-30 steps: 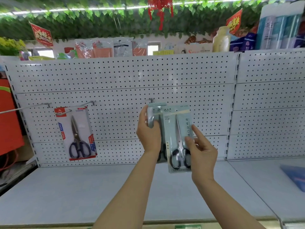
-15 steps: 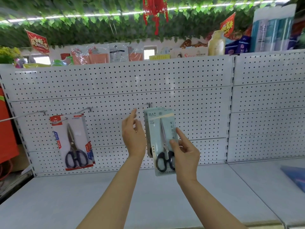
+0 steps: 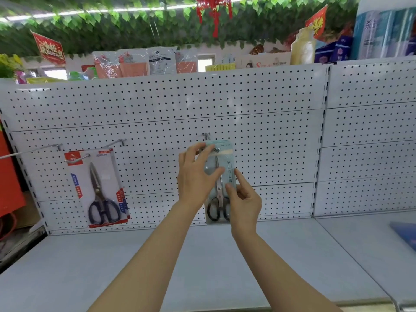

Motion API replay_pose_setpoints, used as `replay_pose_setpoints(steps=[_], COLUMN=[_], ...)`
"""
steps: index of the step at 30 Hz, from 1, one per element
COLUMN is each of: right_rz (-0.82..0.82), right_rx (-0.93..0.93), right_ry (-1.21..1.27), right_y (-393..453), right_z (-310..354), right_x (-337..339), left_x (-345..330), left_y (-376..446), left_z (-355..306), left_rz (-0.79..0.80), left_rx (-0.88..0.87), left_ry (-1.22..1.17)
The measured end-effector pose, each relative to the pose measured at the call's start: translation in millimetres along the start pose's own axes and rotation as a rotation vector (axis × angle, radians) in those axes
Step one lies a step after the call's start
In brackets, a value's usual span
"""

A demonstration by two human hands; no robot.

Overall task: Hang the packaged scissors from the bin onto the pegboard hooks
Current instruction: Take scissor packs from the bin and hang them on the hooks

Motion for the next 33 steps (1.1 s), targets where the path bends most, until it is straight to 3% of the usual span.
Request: replay_pose_setpoints(steps=[11,19,27,33], right_rz=[0.012,0.07,0.059,0.094], right_rx=[0.079,0.298,0.624,0.676], right_ry=[-0.25,-0.862,-1.246,-1.364], right_y=[8.1,-22.2,-83.1,-162.6], right_z=[3.2,54.3,124.0,156.8], right_x=[3.4,33.0,76.4,142.7], left_x=[4.5,16.0,43.9,36.1], left_y=[2.4,-31.8,-99.5,-190.6], left_z=[0.9,-5.5,-70.7,-139.1], left_rz=[0.097,0.15,0.199,0.238], left_rx=[-0.019,-0.086,-0.233,-0.266], left_ry=[0.069,0.217,0.487,0.561])
Point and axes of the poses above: each hand's wrist, its own y-axis towards the middle knuckle, its own x-axis out of the back of the hand, z = x × y, the point moved 8 cm from there along y, towards the middle knuckle, and after that the axes turned 12 degrees about z, right-handed, at the moved point
